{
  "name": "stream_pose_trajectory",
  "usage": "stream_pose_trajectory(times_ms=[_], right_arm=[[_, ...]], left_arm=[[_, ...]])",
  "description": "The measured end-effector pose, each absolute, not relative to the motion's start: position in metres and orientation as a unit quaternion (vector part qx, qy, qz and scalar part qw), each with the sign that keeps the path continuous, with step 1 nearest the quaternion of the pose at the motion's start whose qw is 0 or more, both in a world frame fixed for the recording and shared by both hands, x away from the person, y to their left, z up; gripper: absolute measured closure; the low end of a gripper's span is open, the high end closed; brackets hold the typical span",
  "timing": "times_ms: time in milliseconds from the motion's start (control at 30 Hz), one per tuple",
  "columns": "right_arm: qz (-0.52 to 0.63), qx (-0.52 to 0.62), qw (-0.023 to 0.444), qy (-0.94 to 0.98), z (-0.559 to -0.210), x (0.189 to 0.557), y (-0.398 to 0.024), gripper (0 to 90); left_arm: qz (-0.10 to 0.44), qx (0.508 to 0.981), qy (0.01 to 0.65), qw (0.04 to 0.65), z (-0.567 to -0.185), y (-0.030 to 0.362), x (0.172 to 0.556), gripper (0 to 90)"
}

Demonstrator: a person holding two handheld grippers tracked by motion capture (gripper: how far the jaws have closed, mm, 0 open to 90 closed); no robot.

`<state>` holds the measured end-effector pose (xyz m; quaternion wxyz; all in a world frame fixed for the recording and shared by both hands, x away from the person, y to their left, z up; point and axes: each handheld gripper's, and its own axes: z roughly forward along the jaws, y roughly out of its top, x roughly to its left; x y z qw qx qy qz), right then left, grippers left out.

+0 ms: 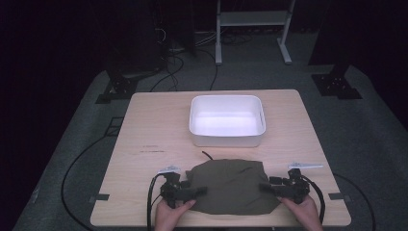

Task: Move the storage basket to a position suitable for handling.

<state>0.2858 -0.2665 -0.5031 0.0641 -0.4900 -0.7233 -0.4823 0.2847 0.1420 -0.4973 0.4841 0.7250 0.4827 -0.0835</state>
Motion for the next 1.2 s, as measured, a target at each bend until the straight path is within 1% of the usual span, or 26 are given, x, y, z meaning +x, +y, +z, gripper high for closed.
stream_pose_trajectory(times_ms=[33, 67, 133, 167, 367, 433, 467, 500, 567, 600, 633, 700, 767, 800, 833, 900, 1067, 1100, 1200], right_arm=[[-0.482, -0.490, 0.062, -0.724, -0.503, 0.286, -0.265, 18.2], [-0.482, -0.490, 0.062, -0.724, -0.503, 0.286, -0.265, 18.2], [-0.480, -0.491, 0.062, -0.724, -0.503, 0.288, -0.263, 18.5], [-0.480, -0.486, 0.065, -0.727, -0.503, 0.289, -0.260, 20.5], [-0.478, -0.478, 0.083, -0.732, -0.503, 0.292, -0.247, 24.6], [-0.469, -0.475, 0.079, -0.740, -0.502, 0.295, -0.239, 29.1], [-0.469, -0.475, 0.079, -0.740, -0.502, 0.295, -0.239, 29.1], [-0.470, -0.475, 0.080, -0.739, -0.502, 0.296, -0.236, 32.1], [-0.471, -0.474, 0.079, -0.740, -0.503, 0.296, -0.234, 35.2], [-0.471, -0.474, 0.079, -0.740, -0.503, 0.296, -0.234, 35.2], [-0.469, -0.471, 0.080, -0.743, -0.503, 0.296, -0.234, 38.9], [-0.468, -0.473, 0.082, -0.742, -0.504, 0.296, -0.234, 42.1], [-0.468, -0.472, 0.080, -0.743, -0.504, 0.295, -0.232, 45.0], [-0.468, -0.472, 0.080, -0.743, -0.504, 0.295, -0.232, 45.0], [-0.468, -0.471, 0.080, -0.744, -0.505, 0.293, -0.229, 47.3], [-0.468, -0.469, 0.081, -0.745, -0.505, 0.292, -0.228, 47.9], [-0.465, -0.464, 0.086, -0.749, -0.505, 0.288, -0.226, 50.9], [-0.465, -0.462, 0.094, -0.749, -0.505, 0.288, -0.225, 53.1], [-0.467, -0.457, 0.096, -0.751, -0.505, 0.286, -0.223, 55.3]], left_arm=[[-0.079, 0.725, 0.483, 0.484, -0.498, 0.140, 0.285, 11.8], [-0.079, 0.725, 0.483, 0.484, -0.498, 0.140, 0.285, 13.1], [-0.079, 0.726, 0.481, 0.485, -0.498, 0.138, 0.287, 13.1], [-0.083, 0.729, 0.481, 0.481, -0.497, 0.136, 0.289, 13.1], [-0.095, 0.730, 0.477, 0.479, -0.497, 0.129, 0.295, 13.4], [-0.101, 0.736, 0.472, 0.475, -0.496, 0.125, 0.298, 13.5], [-0.103, 0.741, 0.468, 0.471, -0.496, 0.122, 0.299, 13.5], [-0.100, 0.747, 0.465, 0.464, -0.494, 0.118, 0.301, 13.4], [-0.096, 0.749, 0.467, 0.460, -0.494, 0.115, 0.303, 14.3], [-0.096, 0.749, 0.467, 0.460, -0.494, 0.115, 0.303, 15.6], [-0.091, 0.747, 0.470, 0.461, -0.494, 0.114, 0.303, 17.3], [-0.087, 0.750, 0.468, 0.460, -0.495, 0.114, 0.302, 21.7], [-0.090, 0.747, 0.469, 0.462, -0.495, 0.115, 0.301, 23.9], [-0.090, 0.747, 0.469, 0.462, -0.495, 0.115, 0.301, 25.1], [-0.088, 0.750, 0.467, 0.460, -0.495, 0.114, 0.300, 26.9], [-0.090, 0.751, 0.466, 0.460, -0.496, 0.113, 0.300, 28.2], [-0.096, 0.756, 0.457, 0.459, -0.497, 0.109, 0.297, 40.1], [-0.103, 0.757, 0.452, 0.461, -0.499, 0.108, 0.296, 42.4], [-0.107, 0.759, 0.448, 0.460, -0.499, 0.107, 0.296, 46.2]])
